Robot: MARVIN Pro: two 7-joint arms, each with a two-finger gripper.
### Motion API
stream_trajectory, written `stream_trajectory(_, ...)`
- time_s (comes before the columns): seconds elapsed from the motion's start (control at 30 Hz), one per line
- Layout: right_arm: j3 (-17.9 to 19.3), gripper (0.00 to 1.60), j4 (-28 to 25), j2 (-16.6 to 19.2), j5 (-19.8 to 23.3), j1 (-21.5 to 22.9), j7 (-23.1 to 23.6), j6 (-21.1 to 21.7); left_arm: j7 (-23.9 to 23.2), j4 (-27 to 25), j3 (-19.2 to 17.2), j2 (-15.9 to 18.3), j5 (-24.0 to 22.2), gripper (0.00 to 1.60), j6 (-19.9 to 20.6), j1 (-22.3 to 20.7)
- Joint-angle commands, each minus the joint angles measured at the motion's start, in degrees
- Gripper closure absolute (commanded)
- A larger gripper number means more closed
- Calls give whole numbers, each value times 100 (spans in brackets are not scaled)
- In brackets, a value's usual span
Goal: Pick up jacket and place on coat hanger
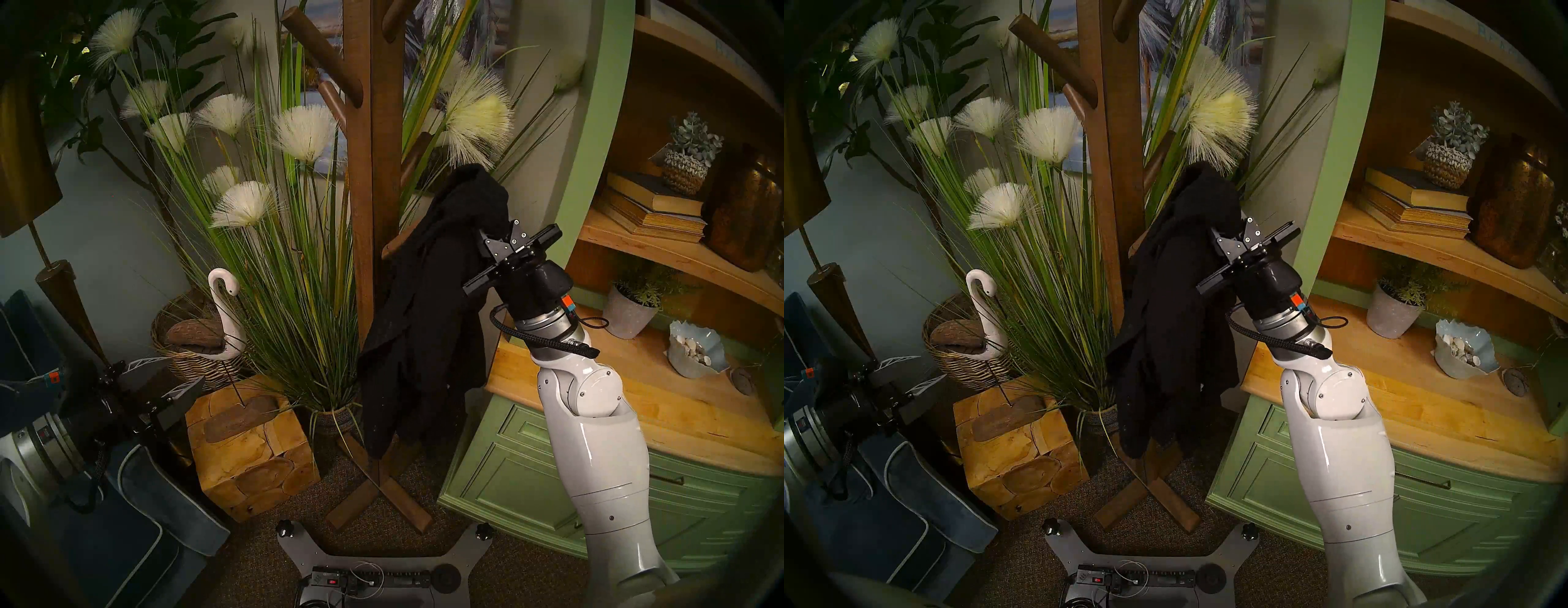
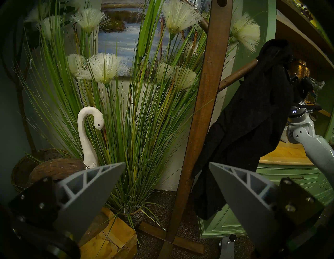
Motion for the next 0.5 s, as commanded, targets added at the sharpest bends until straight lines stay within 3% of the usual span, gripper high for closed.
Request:
stream_trajectory(0.0,327,160,-558,-287,-520,-194,-410,278,-86,-99,-12,4,-103,0,8,-20)
stream_trajectory(0.1,505,160,-734,-172,-594,-657,-355,380,-87,-99,-13,4,-106,0,9,-19)
stream_trajectory(0.23,627,160,-701,-101,-513,-909,-258,424,-88,-100,-14,4,-107,0,9,-19)
stream_trajectory(0.47,578,160,-820,-152,-337,-900,-168,326,-85,-99,-13,5,-106,0,9,-19)
